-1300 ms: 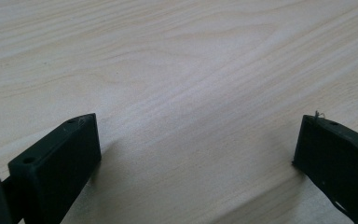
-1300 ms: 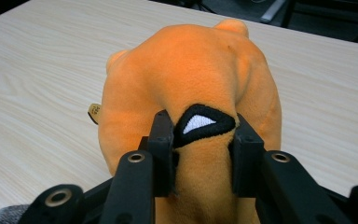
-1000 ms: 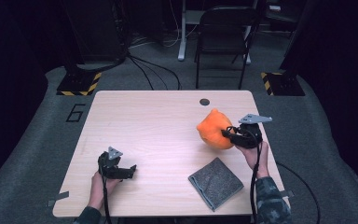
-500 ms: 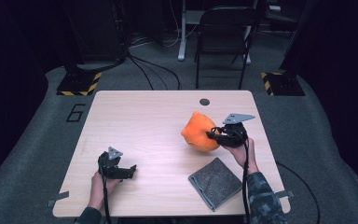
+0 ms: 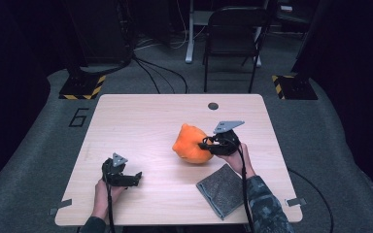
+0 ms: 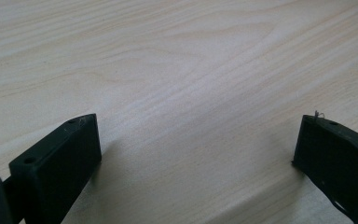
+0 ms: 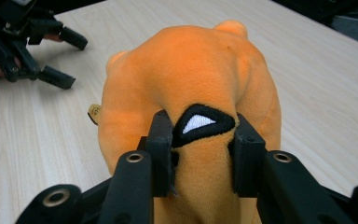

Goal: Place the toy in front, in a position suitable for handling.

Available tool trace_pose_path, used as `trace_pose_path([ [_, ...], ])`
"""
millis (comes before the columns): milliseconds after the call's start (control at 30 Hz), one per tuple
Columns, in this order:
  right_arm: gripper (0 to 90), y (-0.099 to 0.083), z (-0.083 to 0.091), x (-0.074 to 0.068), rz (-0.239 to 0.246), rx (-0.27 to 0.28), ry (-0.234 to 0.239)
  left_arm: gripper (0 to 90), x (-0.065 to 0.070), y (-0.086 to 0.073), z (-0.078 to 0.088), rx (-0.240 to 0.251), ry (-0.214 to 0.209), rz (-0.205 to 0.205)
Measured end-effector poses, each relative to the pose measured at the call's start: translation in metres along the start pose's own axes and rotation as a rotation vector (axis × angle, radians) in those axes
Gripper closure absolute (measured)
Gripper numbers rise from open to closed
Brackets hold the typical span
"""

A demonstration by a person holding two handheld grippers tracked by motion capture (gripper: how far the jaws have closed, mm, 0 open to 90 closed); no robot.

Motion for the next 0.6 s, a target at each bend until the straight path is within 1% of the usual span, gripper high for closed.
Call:
trace_pose_path([
  [133, 65.8, -0.006, -0.012, -0.006, 0.028, -0.033, 0.034, 0.3, 0.0, 0.0, 0.0, 0.0, 0.0, 0.001],
  [200, 65.5, -0.008, -0.015, -0.008, 0.028, -0.046, 0.047, 0.4, 0.0, 0.0, 0.0, 0.002, -0.001, 0.001],
  [267, 65.2, -0.01, -0.016, -0.009, 0.059, -0.042, 0.06, 0.4, 0.0, 0.0, 0.0, 0.002, -0.001, 0.002],
  [333, 64.1, -0.013, -0.019, -0.01, 0.058, -0.058, 0.061, 0.4, 0.0, 0.0, 0.0, 0.001, 0.0, 0.001],
  [400, 61.2, -0.018, -0.024, -0.011, 0.074, -0.087, 0.048, 0.4, 0.0, 0.0, 0.0, 0.0, 0.0, 0.001],
  [433, 58.2, -0.021, -0.025, -0.011, 0.071, -0.085, 0.038, 0.4, 0.0, 0.0, 0.0, 0.001, 0.0, 0.001],
  [467, 53.8, -0.021, -0.025, -0.009, 0.057, -0.068, 0.035, 0.4, 0.0, 0.0, 0.0, 0.0, 0.0, 0.001],
  [500, 48.2, -0.02, -0.025, -0.008, 0.04, -0.061, 0.021, 0.4, 0.0, 0.0, 0.0, 0.003, -0.001, 0.002],
  [567, 34.2, -0.02, -0.023, -0.008, 0.028, -0.053, 0.006, 0.3, 0.0, 0.0, 0.0, 0.002, -0.002, 0.003],
  [600, 28.2, -0.019, -0.021, -0.008, 0.018, -0.053, 0.008, 0.3, 0.0, 0.0, 0.0, -0.004, -0.006, 0.0],
])
Point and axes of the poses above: each handheld gripper's, and its own axes: z roughly backward along the jaws, y roughly out of its top, x roughly to its right, the point moved 4 cm from there along -z, roughly forward along the jaws, and after that the axes turned 10 degrees about x, right-handed, at the moved point
